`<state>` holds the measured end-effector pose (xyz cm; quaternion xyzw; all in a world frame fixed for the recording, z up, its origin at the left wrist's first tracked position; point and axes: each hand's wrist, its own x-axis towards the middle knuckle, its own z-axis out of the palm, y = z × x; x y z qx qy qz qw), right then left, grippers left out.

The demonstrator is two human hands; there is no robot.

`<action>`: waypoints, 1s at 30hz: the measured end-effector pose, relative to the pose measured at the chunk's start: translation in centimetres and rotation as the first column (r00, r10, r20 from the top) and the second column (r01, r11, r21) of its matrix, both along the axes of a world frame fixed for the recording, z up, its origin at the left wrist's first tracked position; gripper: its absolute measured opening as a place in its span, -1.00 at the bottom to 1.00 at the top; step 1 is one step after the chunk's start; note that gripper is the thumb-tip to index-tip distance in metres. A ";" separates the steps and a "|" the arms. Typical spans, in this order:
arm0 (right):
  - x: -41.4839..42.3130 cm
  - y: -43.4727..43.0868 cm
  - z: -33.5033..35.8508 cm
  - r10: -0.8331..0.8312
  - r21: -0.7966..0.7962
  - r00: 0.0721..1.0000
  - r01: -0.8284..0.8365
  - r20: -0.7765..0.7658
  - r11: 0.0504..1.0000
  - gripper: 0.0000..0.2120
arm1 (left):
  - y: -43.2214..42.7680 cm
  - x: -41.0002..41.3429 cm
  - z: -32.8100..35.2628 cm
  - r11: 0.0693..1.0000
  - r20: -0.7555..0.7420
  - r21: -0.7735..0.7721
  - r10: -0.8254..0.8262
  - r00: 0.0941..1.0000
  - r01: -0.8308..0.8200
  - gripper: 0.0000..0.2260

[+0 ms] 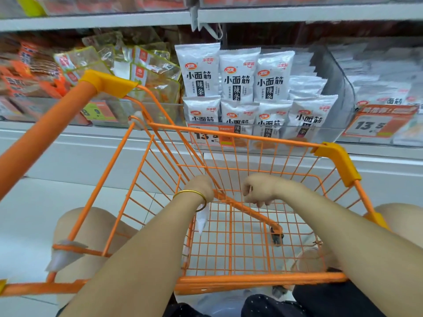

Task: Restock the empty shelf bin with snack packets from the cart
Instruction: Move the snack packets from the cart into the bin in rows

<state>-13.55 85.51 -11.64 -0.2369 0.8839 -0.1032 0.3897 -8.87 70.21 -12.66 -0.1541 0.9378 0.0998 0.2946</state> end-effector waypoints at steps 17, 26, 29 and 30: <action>-0.9 10.0 14.7 -0.570 -0.668 0.820 0.457 0.059 0.588 -0.88 | 7.7 -3.5 17.3 0.760 -0.729 0.576 0.309 0.611 0.302 -0.82; -8.4 9.4 17.3 -0.745 -0.900 0.667 0.339 0.025 0.273 -0.66 | 10.0 -8.3 12.4 0.938 -0.798 -0.125 -0.288 0.529 0.322 -0.77; -9.4 9.0 16.5 -0.683 -0.882 0.729 0.349 0.044 0.316 -0.65 | 10.2 -8.6 12.0 0.947 -0.831 -0.123 -0.262 0.491 0.296 -0.77; -9.8 9.1 16.0 -0.672 -0.866 0.740 0.352 0.026 0.354 -0.65 | 10.2 -8.8 12.0 0.947 -0.832 -0.115 -0.256 0.491 0.298 -0.77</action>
